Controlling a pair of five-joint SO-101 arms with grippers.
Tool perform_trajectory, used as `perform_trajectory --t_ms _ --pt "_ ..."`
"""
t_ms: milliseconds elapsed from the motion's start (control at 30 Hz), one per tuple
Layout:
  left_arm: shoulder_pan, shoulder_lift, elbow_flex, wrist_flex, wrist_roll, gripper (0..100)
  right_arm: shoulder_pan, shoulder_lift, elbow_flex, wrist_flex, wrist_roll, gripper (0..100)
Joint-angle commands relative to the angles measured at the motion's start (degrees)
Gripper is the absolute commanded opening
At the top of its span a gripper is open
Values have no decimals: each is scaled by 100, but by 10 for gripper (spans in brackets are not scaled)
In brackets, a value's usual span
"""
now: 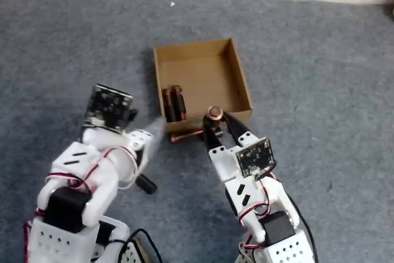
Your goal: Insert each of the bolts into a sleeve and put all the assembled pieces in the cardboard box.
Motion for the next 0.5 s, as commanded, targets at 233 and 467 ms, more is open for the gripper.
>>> perform_trajectory --t_ms 233,467 --pt "-1648 -40 752 -105 -123 5 92 -127 488 365 9 5" --pt "-2193 -40 2167 -1266 -114 5 66 -110 -1244 1947 79 5"
